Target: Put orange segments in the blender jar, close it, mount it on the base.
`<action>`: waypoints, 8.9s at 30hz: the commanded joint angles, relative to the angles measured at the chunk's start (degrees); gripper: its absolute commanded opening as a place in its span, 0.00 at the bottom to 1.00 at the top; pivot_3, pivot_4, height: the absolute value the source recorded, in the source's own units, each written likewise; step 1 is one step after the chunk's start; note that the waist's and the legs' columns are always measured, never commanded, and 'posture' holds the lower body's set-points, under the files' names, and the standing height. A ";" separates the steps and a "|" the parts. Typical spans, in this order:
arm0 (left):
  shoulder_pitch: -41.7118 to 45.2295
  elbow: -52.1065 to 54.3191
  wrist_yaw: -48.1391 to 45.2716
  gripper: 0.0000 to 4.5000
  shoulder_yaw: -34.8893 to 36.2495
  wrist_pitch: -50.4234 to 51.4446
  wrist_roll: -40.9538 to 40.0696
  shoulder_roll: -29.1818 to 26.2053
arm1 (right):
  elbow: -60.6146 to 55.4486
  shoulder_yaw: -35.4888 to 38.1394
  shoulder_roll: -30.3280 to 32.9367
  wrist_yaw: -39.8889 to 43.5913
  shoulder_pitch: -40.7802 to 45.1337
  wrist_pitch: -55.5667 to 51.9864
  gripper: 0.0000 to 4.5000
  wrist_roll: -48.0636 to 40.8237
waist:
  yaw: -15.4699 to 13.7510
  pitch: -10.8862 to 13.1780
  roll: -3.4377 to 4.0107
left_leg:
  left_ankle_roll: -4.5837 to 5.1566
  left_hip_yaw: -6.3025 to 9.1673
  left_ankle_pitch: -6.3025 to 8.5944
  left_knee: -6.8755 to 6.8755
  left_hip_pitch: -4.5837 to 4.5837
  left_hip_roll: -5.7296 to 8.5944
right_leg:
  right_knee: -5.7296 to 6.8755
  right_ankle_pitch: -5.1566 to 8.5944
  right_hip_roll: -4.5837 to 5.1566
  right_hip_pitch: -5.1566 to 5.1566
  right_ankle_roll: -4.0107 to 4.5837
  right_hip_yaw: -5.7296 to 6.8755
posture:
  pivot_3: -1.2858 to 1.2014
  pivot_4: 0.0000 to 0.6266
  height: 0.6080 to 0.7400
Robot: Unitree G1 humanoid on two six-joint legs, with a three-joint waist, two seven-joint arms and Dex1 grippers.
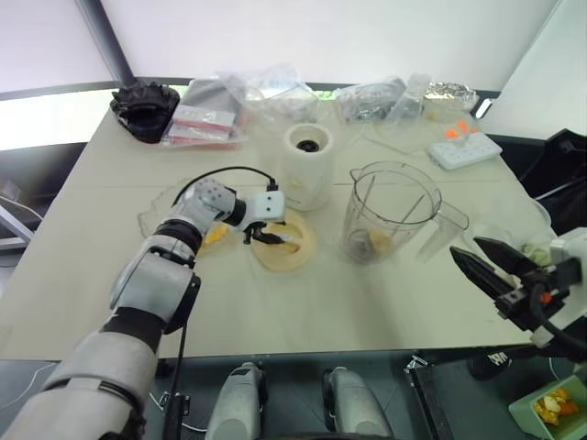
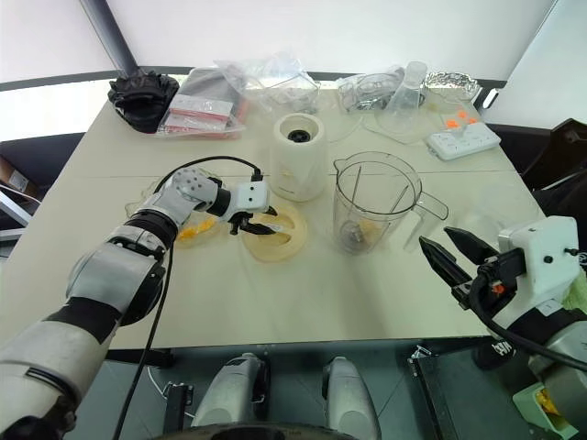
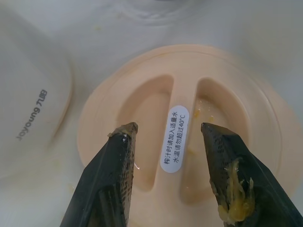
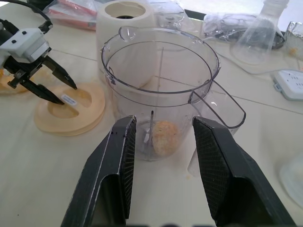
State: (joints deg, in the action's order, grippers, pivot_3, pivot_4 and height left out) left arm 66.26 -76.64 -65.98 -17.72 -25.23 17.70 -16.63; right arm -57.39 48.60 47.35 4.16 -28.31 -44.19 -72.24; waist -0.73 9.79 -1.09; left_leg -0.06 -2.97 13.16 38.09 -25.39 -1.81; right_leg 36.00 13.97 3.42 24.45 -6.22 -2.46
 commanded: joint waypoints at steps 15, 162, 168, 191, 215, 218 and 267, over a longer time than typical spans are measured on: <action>-0.77 -2.42 8.53 0.50 -3.19 14.34 7.54 5.21 | -2.07 -0.43 2.85 -3.78 -0.88 3.75 0.43 -1.64 | 0.00 -0.26 -0.15 | 0.00 0.04 0.00 0.08 0.23 -0.01 | 0.02 0.00 0.00 -0.30 0.01 0.01 | 0.52 0.24 1.00; 8.31 24.11 -26.52 0.06 -20.34 16.80 -25.98 -3.82 | 31.07 -48.70 -37.90 2.99 37.51 10.69 0.22 60.61 | 1.75 -0.53 -0.06 | 0.19 0.08 0.10 0.11 0.45 -0.13 | 0.29 -0.02 -0.29 -0.25 0.08 -0.09 | 0.52 0.24 1.00; 4.91 30.62 -20.97 0.06 -17.06 28.94 -20.53 -3.14 | 30.79 -50.05 -38.03 4.15 37.54 14.72 0.22 62.13 | 1.65 -0.55 -0.04 | 0.19 0.08 0.10 0.11 0.56 -0.12 | 0.29 -0.02 -0.29 -0.39 0.08 -0.11 | 0.52 0.24 1.00; -7.12 59.06 2.41 0.06 -13.91 74.22 -15.10 -9.03 | 34.66 -51.63 -39.66 8.91 38.90 24.31 0.22 61.95 | 1.99 -0.76 0.24 | 0.15 0.20 0.13 -0.07 1.46 -0.35 | 0.16 -0.01 -0.15 -1.09 0.13 -0.13 | 0.52 0.24 1.00; -10.48 70.13 7.29 0.82 -8.14 74.82 -18.42 -10.64 | 35.50 -51.42 -38.17 11.34 39.12 23.59 0.22 62.15 | 3.14 -0.82 0.28 | 0.11 0.15 0.15 -0.99 1.50 -0.16 | -0.26 0.00 0.40 -0.91 0.26 -0.25 | 0.52 0.24 1.00; -9.63 70.97 8.52 0.99 -5.71 75.30 -19.70 -10.45 | 35.53 -50.98 -37.98 11.15 39.03 23.48 0.22 62.14 | 3.12 -0.80 0.26 | 0.12 0.14 0.14 -1.03 1.46 -0.13 | -0.28 0.03 0.36 -0.83 0.31 -0.21 | 0.52 0.24 1.00; -57.52 105.30 29.75 0.99 24.73 61.11 -45.03 -10.10 | 50.09 -33.26 -21.34 7.88 82.70 -4.76 0.22 52.20 | 3.16 0.04 -0.14 | -0.36 -0.15 -0.16 -1.20 0.70 -0.02 | 0.05 -0.05 0.60 0.18 0.38 -0.26 | 0.52 0.24 1.00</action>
State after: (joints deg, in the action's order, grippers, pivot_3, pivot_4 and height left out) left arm 9.08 27.11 -37.81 7.15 38.90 -28.77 -27.01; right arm -10.33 14.95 25.84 11.97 50.17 -50.25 -19.99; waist 2.43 9.83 -1.23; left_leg -0.42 -3.13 13.00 36.85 -24.70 -1.83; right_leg 36.03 13.93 4.01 24.64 -5.84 -2.72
